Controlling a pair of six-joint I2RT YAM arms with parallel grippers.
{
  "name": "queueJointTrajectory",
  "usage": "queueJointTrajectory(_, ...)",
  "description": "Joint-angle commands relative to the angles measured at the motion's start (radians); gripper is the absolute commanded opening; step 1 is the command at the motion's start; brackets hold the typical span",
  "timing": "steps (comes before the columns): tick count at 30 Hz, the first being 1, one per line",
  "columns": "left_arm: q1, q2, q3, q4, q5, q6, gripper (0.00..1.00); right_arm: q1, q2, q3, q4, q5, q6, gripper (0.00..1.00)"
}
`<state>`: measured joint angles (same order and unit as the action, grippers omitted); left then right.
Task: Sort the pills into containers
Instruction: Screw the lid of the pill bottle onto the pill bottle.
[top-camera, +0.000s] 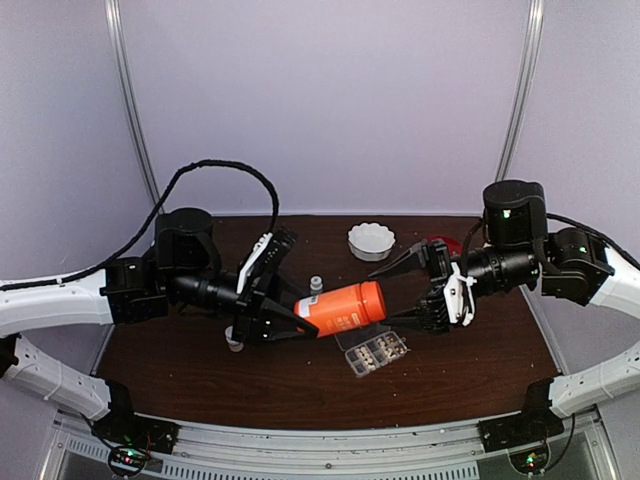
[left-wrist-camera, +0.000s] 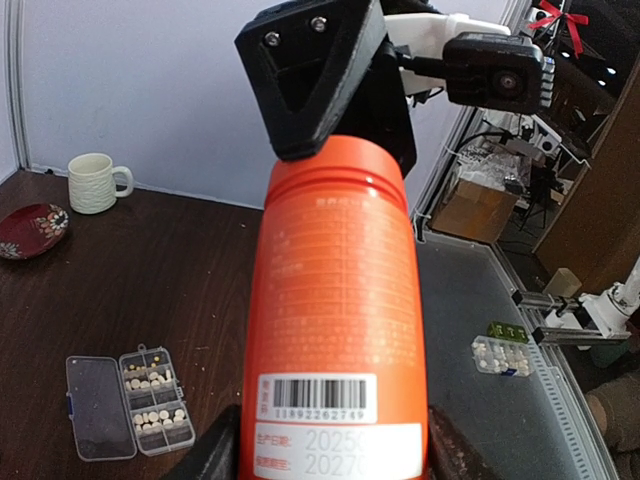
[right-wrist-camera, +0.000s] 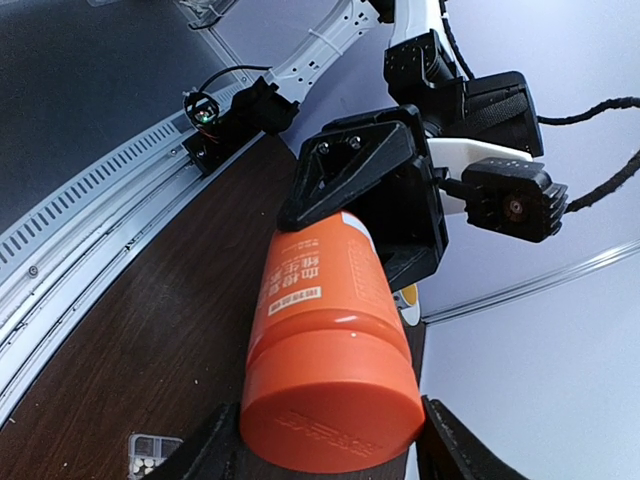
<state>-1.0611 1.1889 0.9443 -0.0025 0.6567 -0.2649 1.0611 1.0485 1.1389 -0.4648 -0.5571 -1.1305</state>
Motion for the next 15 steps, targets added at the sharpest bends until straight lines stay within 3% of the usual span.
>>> queueJointTrajectory(1,0.004,0.007,0.043,0.043,0.030,0.000,0.00,0.010,0.010,0.033,-0.019,-0.016,-0.002,0.54)
queueJointTrajectory(8,0.004,0.008,0.045,0.038,0.035,0.000,0.00,0.013,0.020,0.042,-0.029,-0.025,0.017,0.46)
queueJointTrajectory(15,0.004,0.015,0.047,0.038,0.039,0.002,0.00,0.017,0.050,0.071,-0.006,-0.043,0.150,0.34)
